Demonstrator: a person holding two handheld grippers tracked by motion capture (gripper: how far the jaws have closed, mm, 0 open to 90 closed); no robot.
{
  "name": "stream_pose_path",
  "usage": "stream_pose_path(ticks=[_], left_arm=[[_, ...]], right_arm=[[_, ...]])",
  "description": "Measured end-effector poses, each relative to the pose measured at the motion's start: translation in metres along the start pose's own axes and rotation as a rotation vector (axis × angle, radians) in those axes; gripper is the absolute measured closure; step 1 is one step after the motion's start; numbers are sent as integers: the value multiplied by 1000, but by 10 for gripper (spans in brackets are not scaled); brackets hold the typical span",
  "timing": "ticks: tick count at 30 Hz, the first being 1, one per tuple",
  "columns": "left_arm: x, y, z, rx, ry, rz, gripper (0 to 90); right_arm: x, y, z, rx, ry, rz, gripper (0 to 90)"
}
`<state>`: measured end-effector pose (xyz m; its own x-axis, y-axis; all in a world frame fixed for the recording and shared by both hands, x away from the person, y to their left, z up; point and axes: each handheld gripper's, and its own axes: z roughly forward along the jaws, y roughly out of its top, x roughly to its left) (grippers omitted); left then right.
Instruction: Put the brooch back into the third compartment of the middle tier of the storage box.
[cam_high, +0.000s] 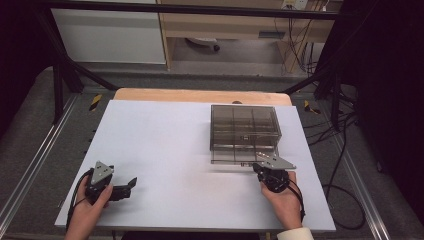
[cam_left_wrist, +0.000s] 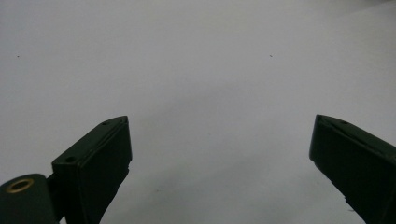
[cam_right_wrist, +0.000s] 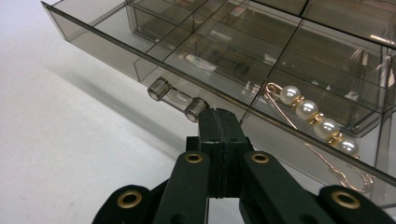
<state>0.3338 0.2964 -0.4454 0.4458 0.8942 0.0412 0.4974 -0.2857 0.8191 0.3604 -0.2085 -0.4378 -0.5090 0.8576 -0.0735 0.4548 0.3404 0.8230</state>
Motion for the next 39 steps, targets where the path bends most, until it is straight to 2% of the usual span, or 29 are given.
stream_pose_path(ticks=[13, 39], left_arm=[[0, 0, 0, 0, 0, 4, 54], [0, 0, -1, -4, 2, 6, 54]], right_arm=[[1, -1, 2, 12, -2, -12, 900], [0, 0, 0, -3, -15, -20, 900]])
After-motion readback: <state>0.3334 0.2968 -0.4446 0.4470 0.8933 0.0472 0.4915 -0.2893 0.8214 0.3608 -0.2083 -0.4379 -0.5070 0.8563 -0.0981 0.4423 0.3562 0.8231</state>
